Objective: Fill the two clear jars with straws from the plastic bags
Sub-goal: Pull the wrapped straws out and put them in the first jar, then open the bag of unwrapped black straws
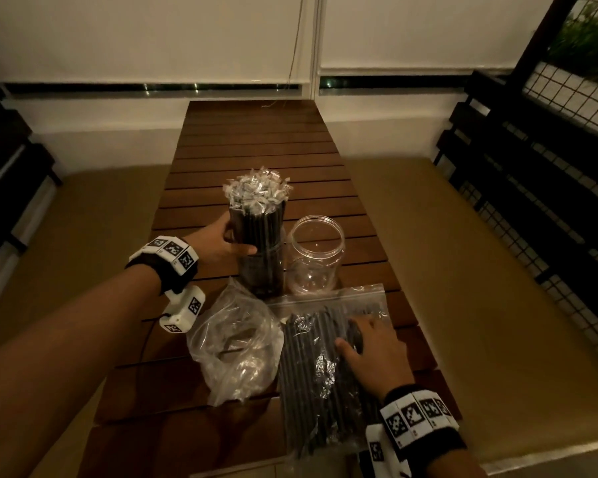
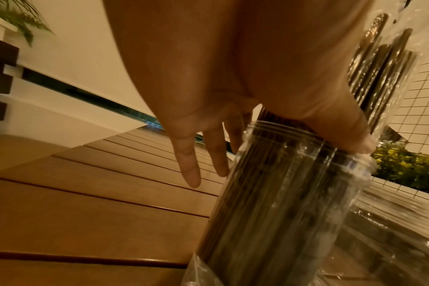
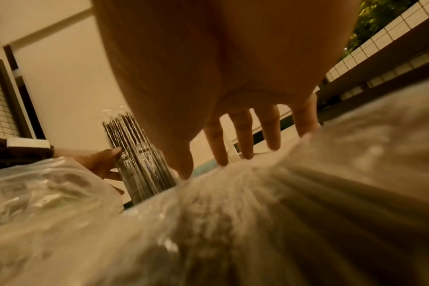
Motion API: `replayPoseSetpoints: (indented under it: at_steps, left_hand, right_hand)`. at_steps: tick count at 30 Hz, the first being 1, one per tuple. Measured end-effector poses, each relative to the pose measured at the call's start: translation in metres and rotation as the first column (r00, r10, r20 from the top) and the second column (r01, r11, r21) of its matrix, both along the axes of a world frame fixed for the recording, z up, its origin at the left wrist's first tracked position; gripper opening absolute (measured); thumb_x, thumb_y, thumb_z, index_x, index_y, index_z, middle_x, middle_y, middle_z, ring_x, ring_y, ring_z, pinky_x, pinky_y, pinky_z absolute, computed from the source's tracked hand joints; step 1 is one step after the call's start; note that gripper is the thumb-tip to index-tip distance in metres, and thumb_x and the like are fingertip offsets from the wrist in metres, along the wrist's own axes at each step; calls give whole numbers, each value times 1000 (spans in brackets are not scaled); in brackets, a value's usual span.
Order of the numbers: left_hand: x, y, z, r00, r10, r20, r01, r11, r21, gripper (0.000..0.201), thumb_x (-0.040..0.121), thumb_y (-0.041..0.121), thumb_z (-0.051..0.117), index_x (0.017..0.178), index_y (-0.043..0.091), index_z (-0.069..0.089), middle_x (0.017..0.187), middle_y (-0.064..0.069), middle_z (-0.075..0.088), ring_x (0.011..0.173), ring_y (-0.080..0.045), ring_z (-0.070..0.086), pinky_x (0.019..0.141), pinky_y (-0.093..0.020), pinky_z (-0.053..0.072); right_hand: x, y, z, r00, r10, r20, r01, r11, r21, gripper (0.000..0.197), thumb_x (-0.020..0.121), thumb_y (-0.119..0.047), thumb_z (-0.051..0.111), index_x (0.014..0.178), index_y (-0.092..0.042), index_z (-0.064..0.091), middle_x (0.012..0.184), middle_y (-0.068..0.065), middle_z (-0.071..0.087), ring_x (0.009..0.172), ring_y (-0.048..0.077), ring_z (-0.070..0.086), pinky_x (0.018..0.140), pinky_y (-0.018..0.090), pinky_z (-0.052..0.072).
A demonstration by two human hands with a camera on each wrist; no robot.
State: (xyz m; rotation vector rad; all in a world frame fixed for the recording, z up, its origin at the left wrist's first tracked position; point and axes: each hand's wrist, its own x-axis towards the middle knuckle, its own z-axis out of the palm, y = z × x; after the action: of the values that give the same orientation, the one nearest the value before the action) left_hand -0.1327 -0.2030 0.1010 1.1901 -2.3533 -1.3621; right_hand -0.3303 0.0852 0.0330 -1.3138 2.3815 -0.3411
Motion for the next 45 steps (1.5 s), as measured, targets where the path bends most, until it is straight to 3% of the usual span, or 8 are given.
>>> replayPoseSetpoints:
  at_steps: [6,10,16,26,30,35,39,45]
  left_hand:
    - [19,17,9,983,177,-53,-181,981,-70,92,76,41,75,148,19,23,144,-1,44,129,-19,46,106,-39,40]
    - [55,63,24,941,326,-94,-339,913,-228,46,87,37,64,130,33,47,135,-1,54,125,-20,51,102,-37,41]
    - [94,191,13,926,344,-155,-375,888,-265,22,92,18,60,92,40,64,92,17,68,89,0,63,70,-16,47]
    - [37,291,-18,980,156,-128,-183,952,-246,12,80,42,59,86,37,68,89,19,66,85,0,63,71,-12,47]
    - [1,276,-1,972,65,-225,-113,972,-208,17,89,41,56,89,29,67,88,12,66,83,-8,63,66,-13,46]
    - [-47,246,19,936,125,-328,-55,975,217,37,100,36,41,94,6,62,76,-7,66,61,-10,58,57,-21,45]
    - [-64,229,41,951,147,-272,-16,902,431,58,97,54,28,87,4,57,64,-12,61,50,-17,57,46,-19,46]
    - [-63,205,68,984,-38,-174,95,938,333,71,92,67,22,67,10,57,48,1,57,41,-13,54,45,-20,46]
  right_hand:
    - [-12,7,-11,965,-239,104,238,971,25,72,94,-59,50,153,-27,24,163,8,21,147,31,28,116,55,28]
    - [-25,13,-26,911,-317,264,327,945,3,75,86,-52,65,148,-31,29,154,9,40,137,33,43,108,57,41]
    - [-37,21,-17,734,-393,554,496,867,-42,81,92,-13,68,155,-25,20,141,14,55,112,30,61,86,31,48]
    - [-44,47,5,316,-217,924,677,734,-60,17,90,-10,67,107,-10,71,98,13,77,90,30,75,81,46,61]
    - [-32,64,40,421,-65,904,671,693,-263,9,93,-11,64,97,-17,68,90,7,75,78,23,71,62,32,59]
    - [3,78,39,693,-12,721,540,671,-508,4,93,-17,65,93,-20,68,88,8,73,87,33,70,84,57,58]
    - [38,80,42,988,39,149,109,503,-857,42,101,-48,44,112,-11,62,105,7,69,96,15,61,96,13,48]
    - [50,78,42,986,-38,-161,-110,576,-810,37,104,-49,31,113,-21,53,89,19,73,90,17,53,76,19,45]
